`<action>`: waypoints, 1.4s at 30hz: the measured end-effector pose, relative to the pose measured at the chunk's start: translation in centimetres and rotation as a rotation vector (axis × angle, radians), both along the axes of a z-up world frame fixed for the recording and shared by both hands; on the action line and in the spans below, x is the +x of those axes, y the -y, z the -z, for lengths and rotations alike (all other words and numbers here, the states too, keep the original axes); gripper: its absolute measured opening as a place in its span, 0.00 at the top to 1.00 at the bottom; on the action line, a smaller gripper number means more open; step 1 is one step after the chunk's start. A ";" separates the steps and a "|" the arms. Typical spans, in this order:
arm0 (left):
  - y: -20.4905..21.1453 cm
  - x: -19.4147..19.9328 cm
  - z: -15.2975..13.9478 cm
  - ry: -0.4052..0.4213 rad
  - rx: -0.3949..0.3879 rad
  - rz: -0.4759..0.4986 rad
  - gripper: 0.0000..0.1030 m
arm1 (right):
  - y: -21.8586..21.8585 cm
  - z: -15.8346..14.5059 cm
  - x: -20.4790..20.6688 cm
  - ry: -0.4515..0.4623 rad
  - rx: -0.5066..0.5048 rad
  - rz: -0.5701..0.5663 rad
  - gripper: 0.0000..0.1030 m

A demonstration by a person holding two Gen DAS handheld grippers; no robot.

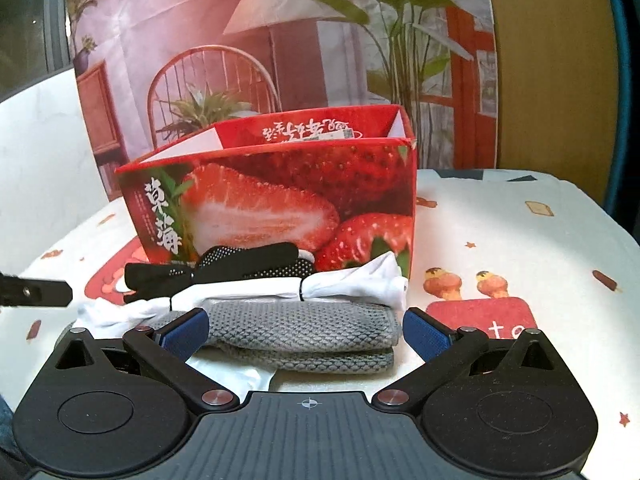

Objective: Organize soft objects
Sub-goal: 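Move both grippers down to the grey knit cloth beside the box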

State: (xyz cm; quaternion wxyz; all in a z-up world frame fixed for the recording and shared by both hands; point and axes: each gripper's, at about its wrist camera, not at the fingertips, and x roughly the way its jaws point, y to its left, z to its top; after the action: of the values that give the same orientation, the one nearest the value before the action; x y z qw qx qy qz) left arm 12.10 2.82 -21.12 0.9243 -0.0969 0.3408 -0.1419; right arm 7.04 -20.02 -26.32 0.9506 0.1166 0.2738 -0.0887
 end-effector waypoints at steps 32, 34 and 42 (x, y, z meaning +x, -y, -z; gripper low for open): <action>1.3 8.3 4.5 -0.105 0.273 -0.002 0.60 | 3.2 1.6 1.1 0.006 0.067 0.092 0.15; 1.3 9.1 4.7 -0.107 0.294 0.003 0.60 | 3.9 2.0 1.3 0.000 0.093 0.111 0.18; 1.3 10.9 4.6 -0.112 0.303 -0.003 0.59 | 4.5 3.4 1.9 -0.062 0.138 0.106 0.39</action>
State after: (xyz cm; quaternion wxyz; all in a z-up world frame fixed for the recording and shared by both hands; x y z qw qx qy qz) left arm 23.02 1.49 -25.68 0.9082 0.0352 0.4090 -0.0822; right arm 8.92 -24.53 -29.73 0.9254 0.1935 0.3017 -0.1234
